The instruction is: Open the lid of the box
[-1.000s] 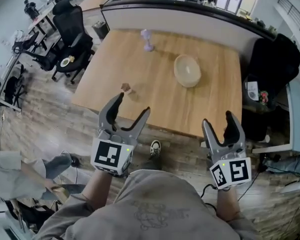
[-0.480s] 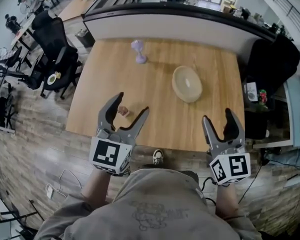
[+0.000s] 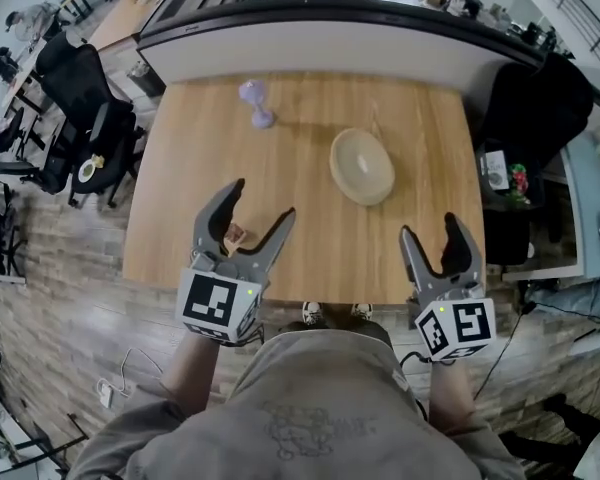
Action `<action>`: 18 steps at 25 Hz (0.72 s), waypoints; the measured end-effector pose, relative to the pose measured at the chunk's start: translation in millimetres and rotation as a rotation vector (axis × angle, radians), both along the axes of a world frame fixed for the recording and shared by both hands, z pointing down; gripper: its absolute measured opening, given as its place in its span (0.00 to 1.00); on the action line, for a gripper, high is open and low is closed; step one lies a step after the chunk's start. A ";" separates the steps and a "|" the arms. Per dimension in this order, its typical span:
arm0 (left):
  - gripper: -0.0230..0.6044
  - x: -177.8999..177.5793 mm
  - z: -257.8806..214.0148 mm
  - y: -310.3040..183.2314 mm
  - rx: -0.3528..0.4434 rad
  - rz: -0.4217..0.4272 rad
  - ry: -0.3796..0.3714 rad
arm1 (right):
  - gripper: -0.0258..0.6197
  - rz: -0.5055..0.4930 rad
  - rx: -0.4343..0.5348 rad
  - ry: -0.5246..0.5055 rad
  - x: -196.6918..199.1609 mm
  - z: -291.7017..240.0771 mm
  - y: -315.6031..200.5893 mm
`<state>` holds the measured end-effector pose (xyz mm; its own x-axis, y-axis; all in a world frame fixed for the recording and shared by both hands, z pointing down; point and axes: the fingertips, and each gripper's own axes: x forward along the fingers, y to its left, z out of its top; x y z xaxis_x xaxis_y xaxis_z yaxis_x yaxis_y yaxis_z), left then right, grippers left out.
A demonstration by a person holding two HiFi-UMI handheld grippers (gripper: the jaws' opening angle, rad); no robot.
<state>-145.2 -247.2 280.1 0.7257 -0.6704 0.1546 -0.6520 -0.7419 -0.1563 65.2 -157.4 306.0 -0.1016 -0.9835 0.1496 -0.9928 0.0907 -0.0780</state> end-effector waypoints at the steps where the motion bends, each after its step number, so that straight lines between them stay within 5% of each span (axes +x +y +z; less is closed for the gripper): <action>1: 0.54 2.4 1.2 -0.7 -0.006 -0.001 0.000 | 0.52 -0.002 -0.011 -0.004 2.3 3.7 -2.0; 18: 0.54 49.5 66.4 -33.1 -0.106 0.007 -0.065 | 0.54 -0.032 -0.116 -0.137 26.1 114.2 -61.7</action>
